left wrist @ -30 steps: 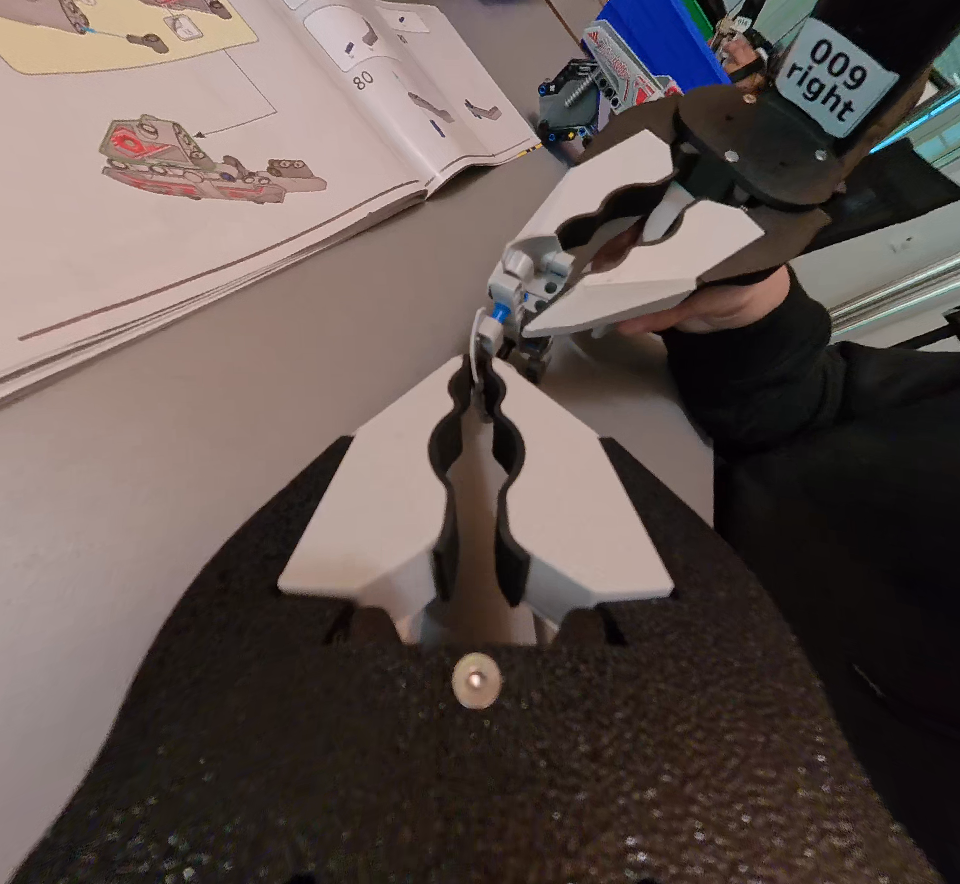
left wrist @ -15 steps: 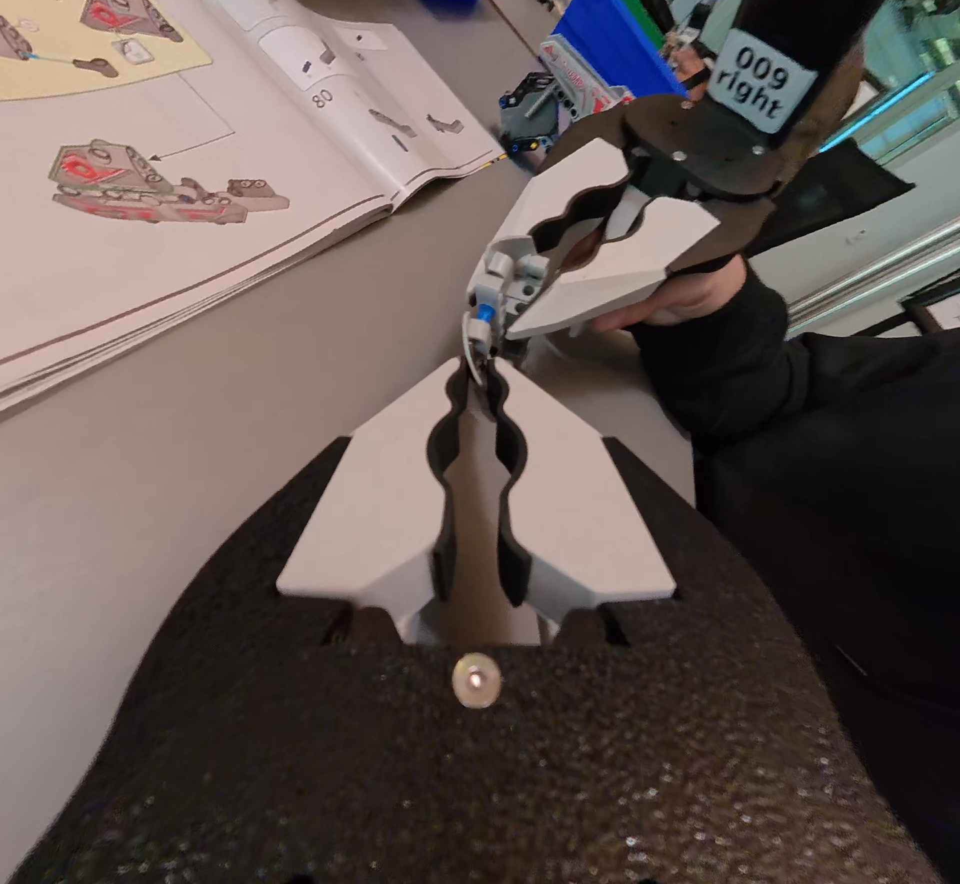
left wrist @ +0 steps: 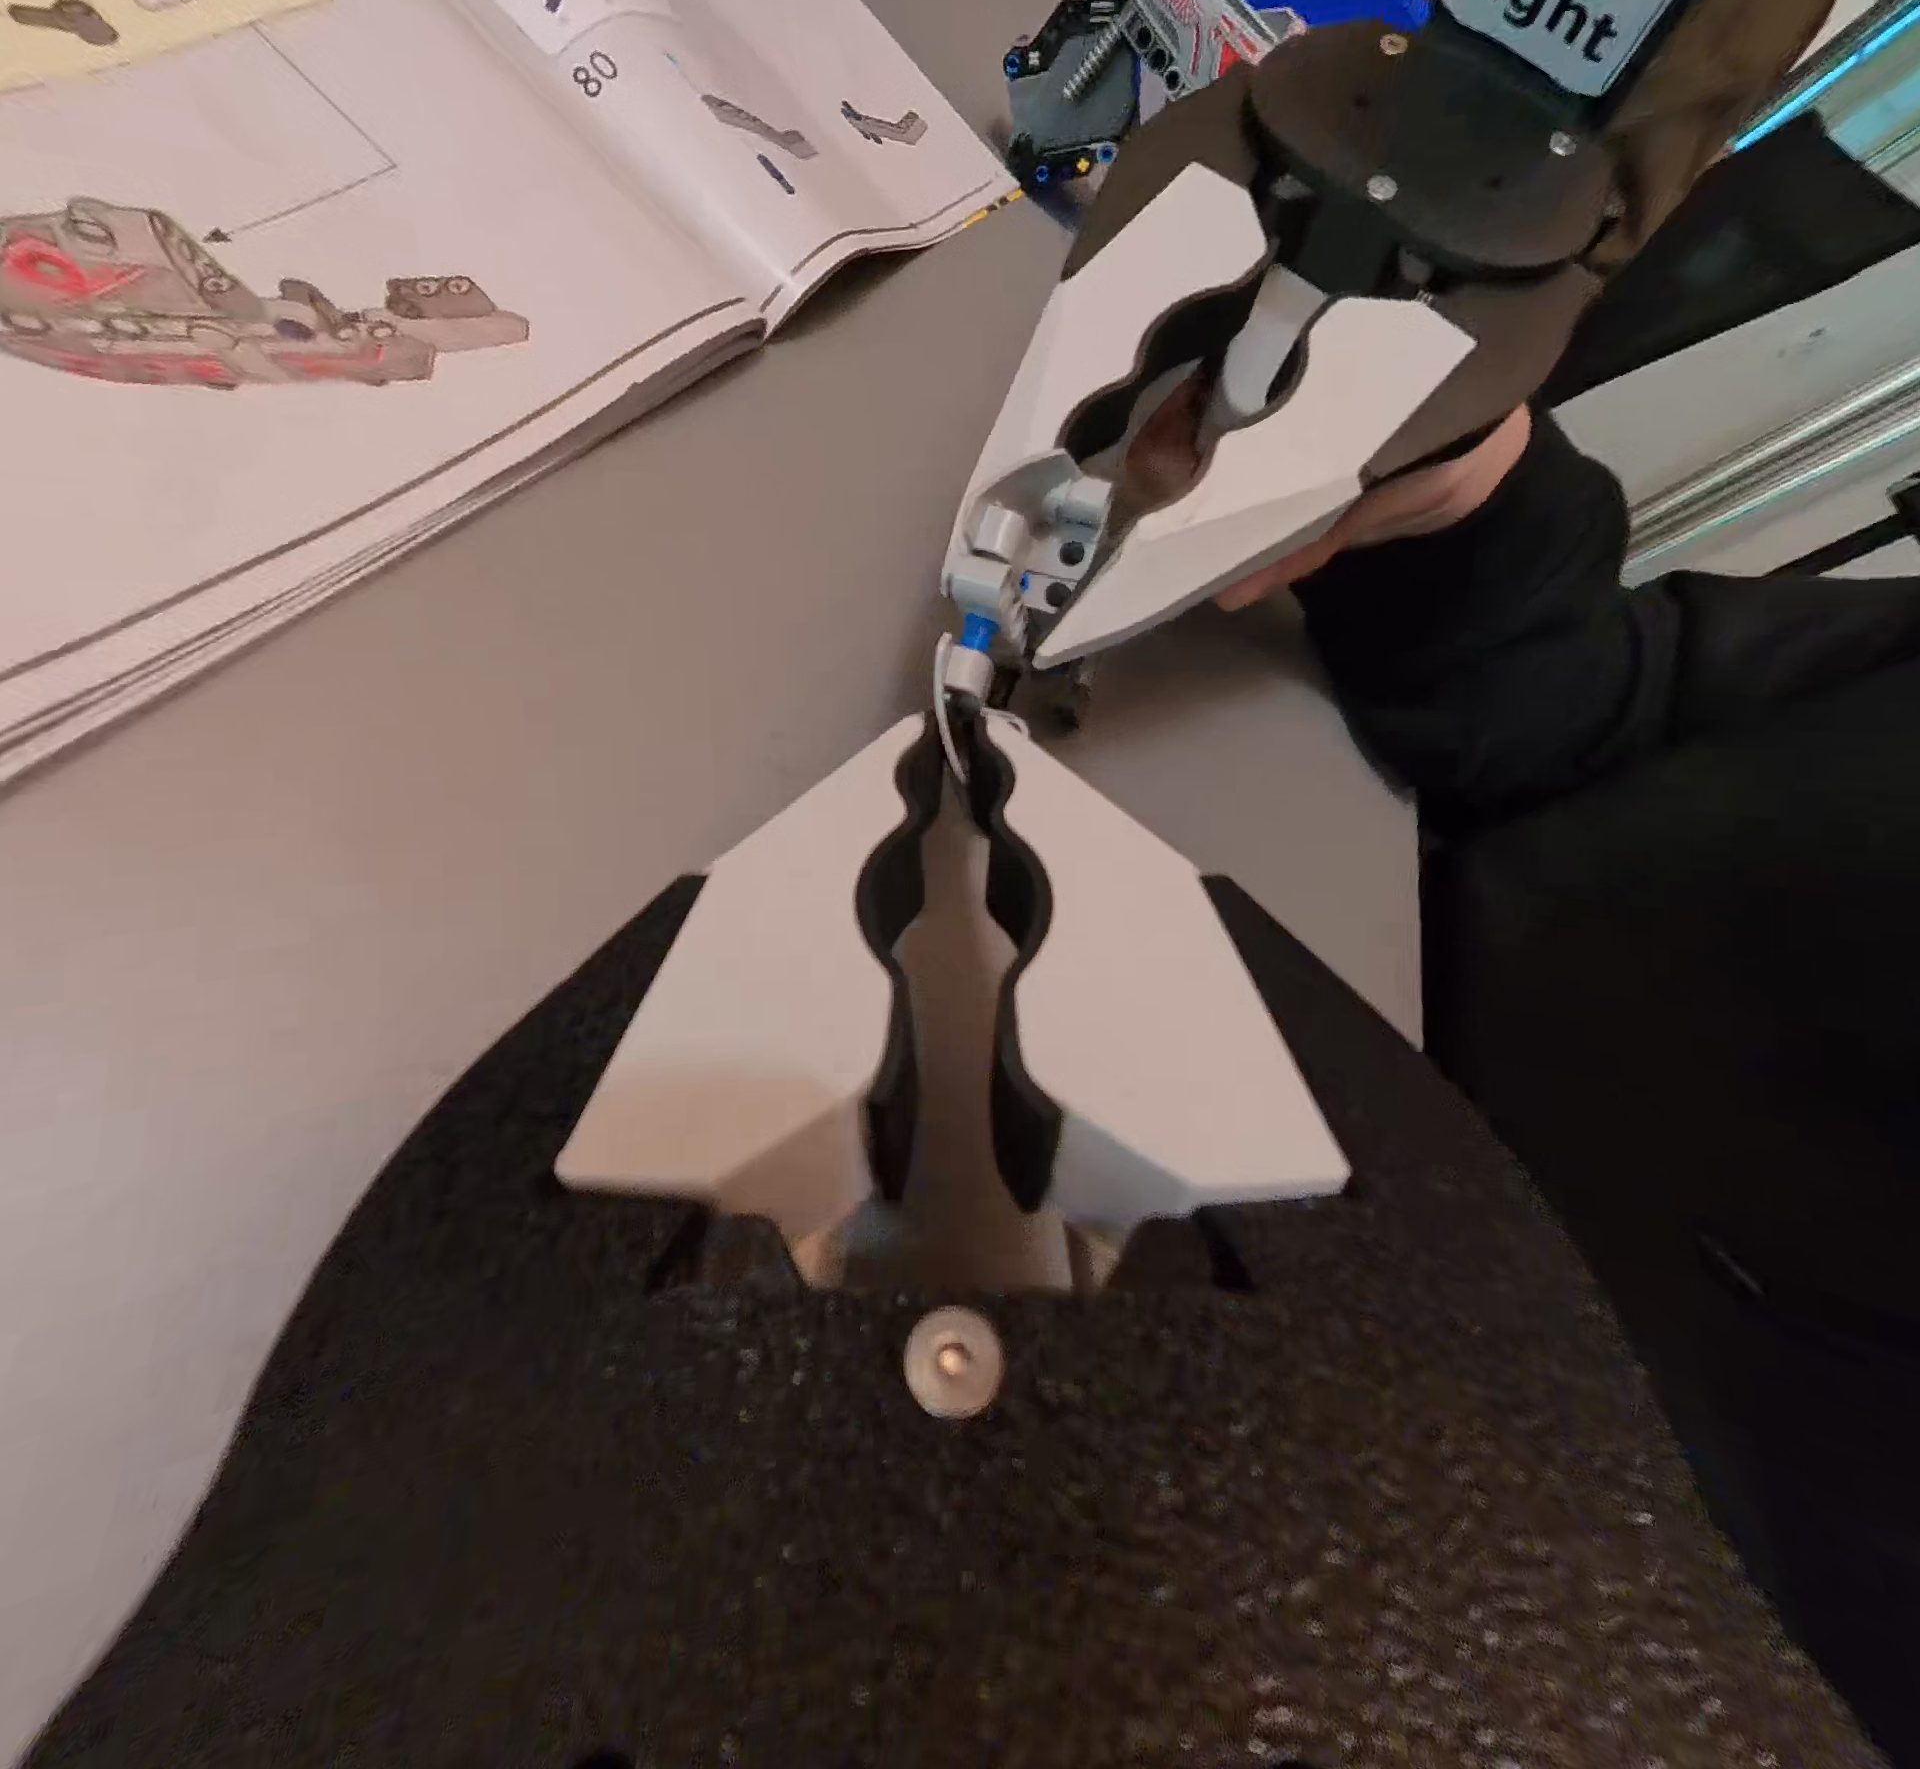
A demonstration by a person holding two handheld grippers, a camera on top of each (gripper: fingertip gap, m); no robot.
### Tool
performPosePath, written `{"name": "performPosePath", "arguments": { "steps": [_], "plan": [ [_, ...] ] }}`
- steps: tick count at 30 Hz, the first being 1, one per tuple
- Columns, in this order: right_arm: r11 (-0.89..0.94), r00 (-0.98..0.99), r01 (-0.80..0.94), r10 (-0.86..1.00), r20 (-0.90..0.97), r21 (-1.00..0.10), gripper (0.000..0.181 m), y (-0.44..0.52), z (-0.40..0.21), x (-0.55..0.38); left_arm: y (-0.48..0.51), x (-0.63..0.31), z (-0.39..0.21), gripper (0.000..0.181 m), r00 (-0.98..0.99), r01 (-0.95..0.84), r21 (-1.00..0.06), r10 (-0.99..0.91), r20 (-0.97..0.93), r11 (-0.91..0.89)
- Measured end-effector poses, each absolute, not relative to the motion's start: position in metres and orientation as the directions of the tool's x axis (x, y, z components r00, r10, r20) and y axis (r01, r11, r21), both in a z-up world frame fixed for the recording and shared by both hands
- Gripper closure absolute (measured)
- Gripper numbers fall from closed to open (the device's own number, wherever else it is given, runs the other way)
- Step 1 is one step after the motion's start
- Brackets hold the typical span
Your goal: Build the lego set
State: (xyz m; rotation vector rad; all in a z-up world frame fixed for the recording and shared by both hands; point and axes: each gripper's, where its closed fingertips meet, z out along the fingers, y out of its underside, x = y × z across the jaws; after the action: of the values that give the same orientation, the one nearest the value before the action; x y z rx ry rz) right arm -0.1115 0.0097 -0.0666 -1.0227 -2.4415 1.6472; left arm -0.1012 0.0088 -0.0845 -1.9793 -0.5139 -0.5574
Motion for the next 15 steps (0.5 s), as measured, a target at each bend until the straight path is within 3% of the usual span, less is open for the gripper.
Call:
{"name": "performPosePath", "arguments": {
  "steps": [15],
  "plan": [
    [0.118, -0.805, 0.486, 0.447, -0.391, -0.866, 0.167, 0.003, -0.057, -0.114, 0.009, -0.103, -0.074, 0.179, 0.844, 0.516, -0.761, 0.083, 0.53, -0.394]
  ]
}}
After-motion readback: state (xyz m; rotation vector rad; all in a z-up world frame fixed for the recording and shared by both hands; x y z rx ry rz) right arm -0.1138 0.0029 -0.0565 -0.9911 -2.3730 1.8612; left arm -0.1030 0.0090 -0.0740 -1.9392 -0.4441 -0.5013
